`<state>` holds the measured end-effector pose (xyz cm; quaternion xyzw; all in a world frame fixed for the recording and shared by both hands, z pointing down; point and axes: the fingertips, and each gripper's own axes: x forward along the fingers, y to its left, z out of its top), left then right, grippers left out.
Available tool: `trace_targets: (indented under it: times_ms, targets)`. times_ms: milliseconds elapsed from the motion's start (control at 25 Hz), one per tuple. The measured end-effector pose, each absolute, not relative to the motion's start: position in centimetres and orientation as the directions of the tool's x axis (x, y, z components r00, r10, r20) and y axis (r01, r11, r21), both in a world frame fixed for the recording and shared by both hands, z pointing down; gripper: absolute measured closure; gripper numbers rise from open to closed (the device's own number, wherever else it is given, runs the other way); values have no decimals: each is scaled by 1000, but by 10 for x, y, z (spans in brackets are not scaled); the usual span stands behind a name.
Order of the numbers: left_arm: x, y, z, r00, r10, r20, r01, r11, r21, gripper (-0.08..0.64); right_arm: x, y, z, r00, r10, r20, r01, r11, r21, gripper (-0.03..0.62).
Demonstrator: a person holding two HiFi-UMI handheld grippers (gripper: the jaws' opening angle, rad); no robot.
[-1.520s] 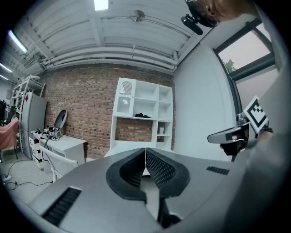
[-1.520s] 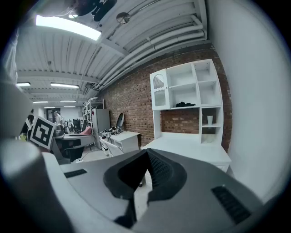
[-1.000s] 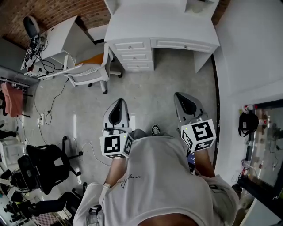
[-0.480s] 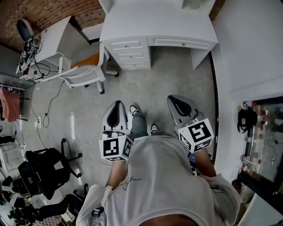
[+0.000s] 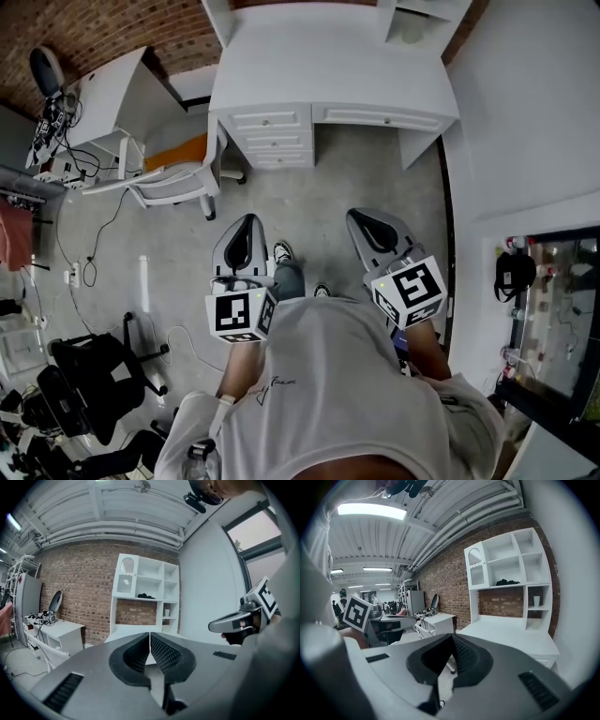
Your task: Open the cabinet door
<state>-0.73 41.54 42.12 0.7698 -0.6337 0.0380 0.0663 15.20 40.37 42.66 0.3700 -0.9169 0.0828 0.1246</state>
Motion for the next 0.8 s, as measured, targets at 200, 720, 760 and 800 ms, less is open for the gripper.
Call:
trace_targets:
  times_ms: [200, 720, 760, 800]
  targets:
    - [-30, 377, 411, 215, -967, 133, -976, -211, 48, 543, 131, 370, 422, -674, -680, 290, -722, 689, -61, 569]
    - [-99, 281, 385, 292, -951, 102, -956, -291, 21, 543, 67, 279, 381, -609, -772, 181, -792, 604, -91, 569]
    - [-105, 275, 385, 293, -951, 101, -956, -292, 25, 543, 63, 273, 379, -608, -774, 178, -793, 604, -85, 569]
    - [-111, 269, 385, 292, -951, 100, -956, -291, 29, 543, 58, 267, 378, -607, -775, 176, -793, 605, -74, 569]
